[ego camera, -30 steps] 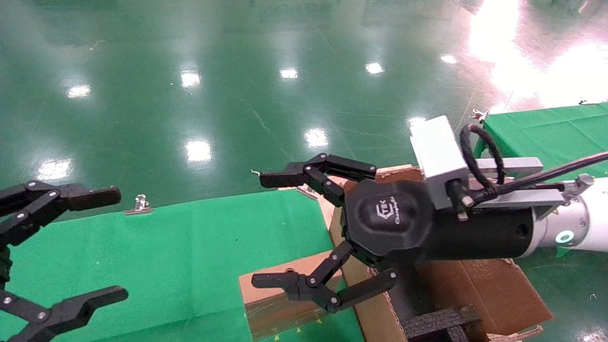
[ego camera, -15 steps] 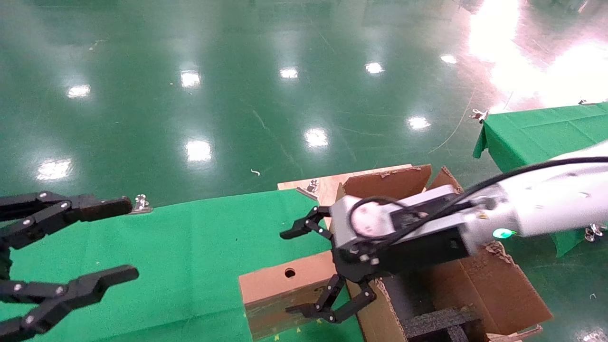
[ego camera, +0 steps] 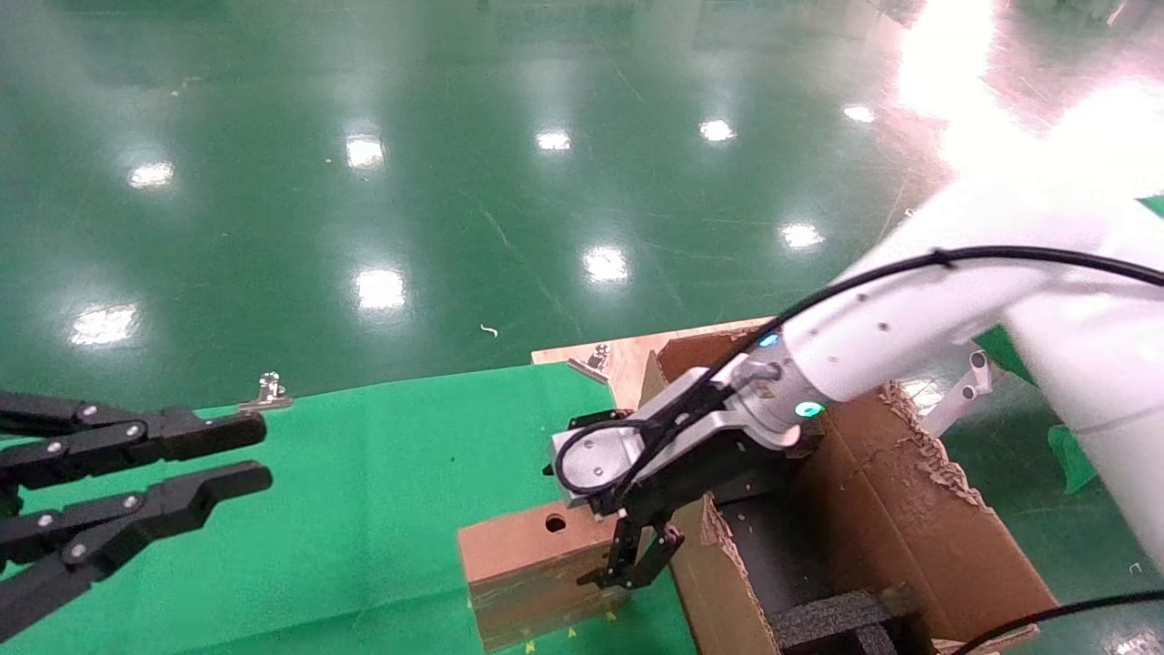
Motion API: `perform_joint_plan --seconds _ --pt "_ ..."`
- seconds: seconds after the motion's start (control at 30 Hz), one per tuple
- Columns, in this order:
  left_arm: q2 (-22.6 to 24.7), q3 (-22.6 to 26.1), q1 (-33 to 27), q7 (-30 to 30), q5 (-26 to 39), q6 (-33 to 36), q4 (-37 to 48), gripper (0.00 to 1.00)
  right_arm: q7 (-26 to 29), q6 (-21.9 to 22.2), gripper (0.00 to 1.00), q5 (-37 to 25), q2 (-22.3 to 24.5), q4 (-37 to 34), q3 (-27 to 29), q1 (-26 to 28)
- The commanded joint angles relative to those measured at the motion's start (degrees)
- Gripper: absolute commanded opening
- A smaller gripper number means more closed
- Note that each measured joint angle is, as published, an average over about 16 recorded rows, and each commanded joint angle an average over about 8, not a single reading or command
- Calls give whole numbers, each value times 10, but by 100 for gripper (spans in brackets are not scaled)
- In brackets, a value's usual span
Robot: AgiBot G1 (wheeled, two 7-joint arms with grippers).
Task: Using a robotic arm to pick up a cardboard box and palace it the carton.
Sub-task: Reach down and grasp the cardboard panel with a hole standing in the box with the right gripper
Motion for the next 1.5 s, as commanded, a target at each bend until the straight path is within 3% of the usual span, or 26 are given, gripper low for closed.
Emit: perform_joint_plan --seconds 0.03,0.07,0.27,0.33,0.5,0.53,0.57,1.5 --pt "0 0 0 0 0 0 0 0 -4 -1 100 -21 -16 -11 -24 15" --pt "0 0 0 0 0 0 0 2 -8 -1 100 -26 -22 -17 -33 21" --pt "0 0 0 0 0 0 0 77 -29 1 98 -42 -46 -44 -75 47" --pt "0 0 0 0 0 0 0 100 -34 1 78 -44 -50 -51 -83 52" --pt "0 0 0 0 0 0 0 100 -38 2 15 -47 -54 -58 -91 59" --pt "0 0 0 0 0 0 0 100 -37 2 5 -46 -54 -58 -90 59" --pt "0 0 0 0 0 0 0 100 -37 2 0 -45 -53 -57 -89 58" --pt "0 0 0 0 0 0 0 100 -32 2 0 -37 -47 -49 -78 49"
